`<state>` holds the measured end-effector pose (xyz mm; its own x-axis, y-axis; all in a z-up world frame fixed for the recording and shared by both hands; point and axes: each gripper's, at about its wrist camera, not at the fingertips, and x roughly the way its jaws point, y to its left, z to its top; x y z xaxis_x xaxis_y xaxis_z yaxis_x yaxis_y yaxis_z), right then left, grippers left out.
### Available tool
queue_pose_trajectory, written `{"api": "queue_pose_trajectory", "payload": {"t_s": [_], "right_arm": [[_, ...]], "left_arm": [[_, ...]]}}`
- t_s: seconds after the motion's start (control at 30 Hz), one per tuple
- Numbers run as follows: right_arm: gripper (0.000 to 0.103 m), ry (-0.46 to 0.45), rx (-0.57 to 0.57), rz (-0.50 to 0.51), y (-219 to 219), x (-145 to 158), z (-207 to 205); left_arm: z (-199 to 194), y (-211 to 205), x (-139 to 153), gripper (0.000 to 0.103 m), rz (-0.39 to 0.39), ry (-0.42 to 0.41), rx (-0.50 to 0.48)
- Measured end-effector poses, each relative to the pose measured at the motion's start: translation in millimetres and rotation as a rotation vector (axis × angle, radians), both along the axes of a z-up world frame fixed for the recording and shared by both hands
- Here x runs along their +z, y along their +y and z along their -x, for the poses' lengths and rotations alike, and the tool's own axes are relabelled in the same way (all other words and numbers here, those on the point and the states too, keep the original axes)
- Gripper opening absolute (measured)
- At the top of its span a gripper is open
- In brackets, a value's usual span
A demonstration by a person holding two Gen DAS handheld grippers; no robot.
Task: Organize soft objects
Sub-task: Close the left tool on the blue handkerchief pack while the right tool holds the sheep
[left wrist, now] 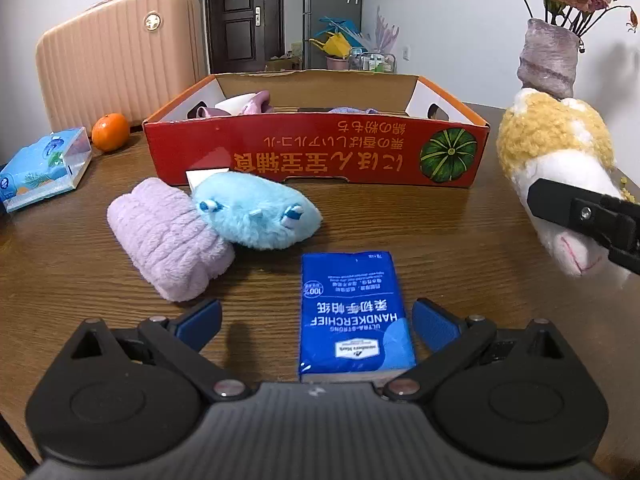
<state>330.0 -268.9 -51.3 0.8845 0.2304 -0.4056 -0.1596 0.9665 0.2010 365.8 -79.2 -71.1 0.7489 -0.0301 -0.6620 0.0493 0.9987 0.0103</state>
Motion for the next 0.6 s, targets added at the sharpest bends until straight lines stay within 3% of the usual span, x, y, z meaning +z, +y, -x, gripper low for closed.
{"api": "queue_pose_trajectory", "payload": {"t_s": [0.1, 0.17, 0.23, 0.37, 0.43, 0.6], "right_arm": [[0.043, 0.003, -0.002, 0.004, 1, -1, 0], [0.043, 0.006, -0.002, 0.007, 2, -2, -1], [0.043, 0.006, -0.003, 0.011, 3, -2, 0], [0.043, 0.007, -0.003, 0.016, 4, -3, -1], [0.043, 0.010, -0.006, 0.019, 4, -4, -2], [0.043, 0.018, -0.007, 0.021, 5, -5, -4]], "left_arm": [[-2, -2, -2, 0.101, -0.001, -0.004, 0.003], [-3, -5, -3, 0.094, -0.006, 0.000, 0.000], [-4, -6, -5, 0.080, -0.006, 0.009, -0.008], [-2, -8, -5, 0.069, -0.004, 0.006, -0.040], [0, -11, -4, 0.054, -0.005, -0.003, -0.069], [2, -11, -3, 0.052, 0.004, -0.007, -0.084]]}}
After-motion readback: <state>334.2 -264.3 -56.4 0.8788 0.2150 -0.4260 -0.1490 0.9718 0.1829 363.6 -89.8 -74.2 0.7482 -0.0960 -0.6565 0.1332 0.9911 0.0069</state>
